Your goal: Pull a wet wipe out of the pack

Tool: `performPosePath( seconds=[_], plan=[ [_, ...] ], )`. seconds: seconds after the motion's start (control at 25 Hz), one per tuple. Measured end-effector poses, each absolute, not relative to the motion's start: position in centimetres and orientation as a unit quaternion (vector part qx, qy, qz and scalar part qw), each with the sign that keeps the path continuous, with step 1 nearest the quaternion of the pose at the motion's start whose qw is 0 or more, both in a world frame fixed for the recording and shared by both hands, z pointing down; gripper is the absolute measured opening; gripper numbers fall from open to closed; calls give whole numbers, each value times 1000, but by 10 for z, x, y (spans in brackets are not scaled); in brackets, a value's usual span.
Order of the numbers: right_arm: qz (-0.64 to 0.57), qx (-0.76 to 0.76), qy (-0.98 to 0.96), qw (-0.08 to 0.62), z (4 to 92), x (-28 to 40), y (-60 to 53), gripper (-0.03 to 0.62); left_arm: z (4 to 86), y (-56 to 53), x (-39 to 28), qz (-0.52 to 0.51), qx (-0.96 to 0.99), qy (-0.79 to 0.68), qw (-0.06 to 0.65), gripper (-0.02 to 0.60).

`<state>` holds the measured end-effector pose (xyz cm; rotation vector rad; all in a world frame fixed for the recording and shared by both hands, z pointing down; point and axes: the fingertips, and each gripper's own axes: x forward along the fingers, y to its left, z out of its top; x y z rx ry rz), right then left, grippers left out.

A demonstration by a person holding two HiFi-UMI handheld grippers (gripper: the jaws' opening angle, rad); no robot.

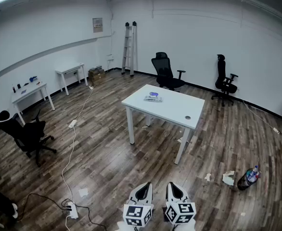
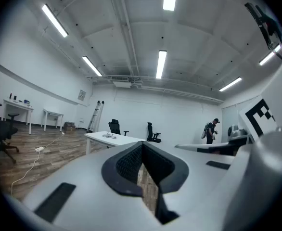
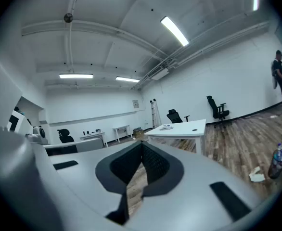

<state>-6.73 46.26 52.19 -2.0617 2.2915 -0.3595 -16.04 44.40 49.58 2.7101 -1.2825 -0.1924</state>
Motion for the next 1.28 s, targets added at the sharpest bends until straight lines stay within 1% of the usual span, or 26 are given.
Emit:
performPosePath(
  seconds=[0.12,0.48,1.28],
  plan=[
    [-116,-665,738,12,525,-74,457,9,500,436,-168,-62,899,-427,69,-2],
    [-145,-672,726,26,537,-78,444,9,519,424,-181,-42,898,-428,91,-2],
    [-149,-674,723,38,535,-51,400,9,517,384,-161,-48,899,-428,80,-2]
  ],
)
